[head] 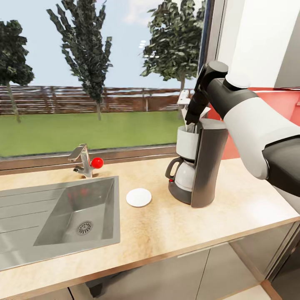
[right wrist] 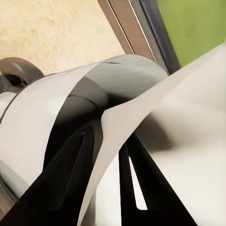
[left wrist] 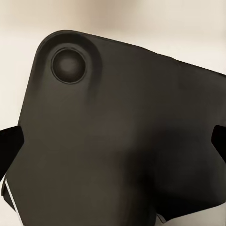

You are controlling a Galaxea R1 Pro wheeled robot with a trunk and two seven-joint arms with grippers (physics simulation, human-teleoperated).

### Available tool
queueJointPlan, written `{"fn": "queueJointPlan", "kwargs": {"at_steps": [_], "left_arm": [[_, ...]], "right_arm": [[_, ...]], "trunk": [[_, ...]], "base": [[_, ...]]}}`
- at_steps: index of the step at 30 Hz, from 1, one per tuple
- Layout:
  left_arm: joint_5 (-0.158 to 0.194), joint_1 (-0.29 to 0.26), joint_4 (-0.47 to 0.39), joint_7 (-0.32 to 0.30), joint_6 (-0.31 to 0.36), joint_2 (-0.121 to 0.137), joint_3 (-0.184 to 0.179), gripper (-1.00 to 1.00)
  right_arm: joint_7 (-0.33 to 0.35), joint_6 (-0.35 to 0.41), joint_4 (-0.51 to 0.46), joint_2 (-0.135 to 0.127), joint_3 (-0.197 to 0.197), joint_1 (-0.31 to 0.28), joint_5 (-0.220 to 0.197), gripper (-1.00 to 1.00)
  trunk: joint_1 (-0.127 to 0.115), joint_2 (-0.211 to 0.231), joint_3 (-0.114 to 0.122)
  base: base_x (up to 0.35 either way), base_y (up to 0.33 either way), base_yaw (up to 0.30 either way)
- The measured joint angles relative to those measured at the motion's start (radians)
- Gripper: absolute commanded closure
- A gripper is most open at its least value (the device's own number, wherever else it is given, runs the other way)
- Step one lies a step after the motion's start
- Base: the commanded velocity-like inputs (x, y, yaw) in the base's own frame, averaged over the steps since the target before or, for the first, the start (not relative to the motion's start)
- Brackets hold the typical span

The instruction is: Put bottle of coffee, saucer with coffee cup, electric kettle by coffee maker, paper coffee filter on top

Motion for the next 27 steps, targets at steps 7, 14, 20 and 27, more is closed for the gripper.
{"fn": "queueJointPlan", "kwargs": {"at_steps": [7,14,20,27], "left_arm": [[0.000,0.000,0.000,0.000,0.000,0.000,0.000,-1.00],[0.000,0.000,0.000,0.000,0.000,0.000,0.000,-1.00],[0.000,0.000,0.000,0.000,0.000,0.000,0.000,-1.00],[0.000,0.000,0.000,0.000,0.000,0.000,0.000,-1.00]], "right_arm": [[0.000,0.000,0.000,0.000,0.000,0.000,0.000,1.00],[0.000,0.000,0.000,0.000,0.000,0.000,0.000,1.00],[0.000,0.000,0.000,0.000,0.000,0.000,0.000,1.00],[0.000,-0.001,0.000,0.000,0.000,0.000,0.000,1.00]], "trunk": [[0.000,0.000,0.000],[0.000,0.000,0.000],[0.000,0.000,0.000],[0.000,0.000,0.000]], "base": [[0.000,0.000,0.000],[0.000,0.000,0.000],[0.000,0.000,0.000],[0.000,0.000,0.000]]}}
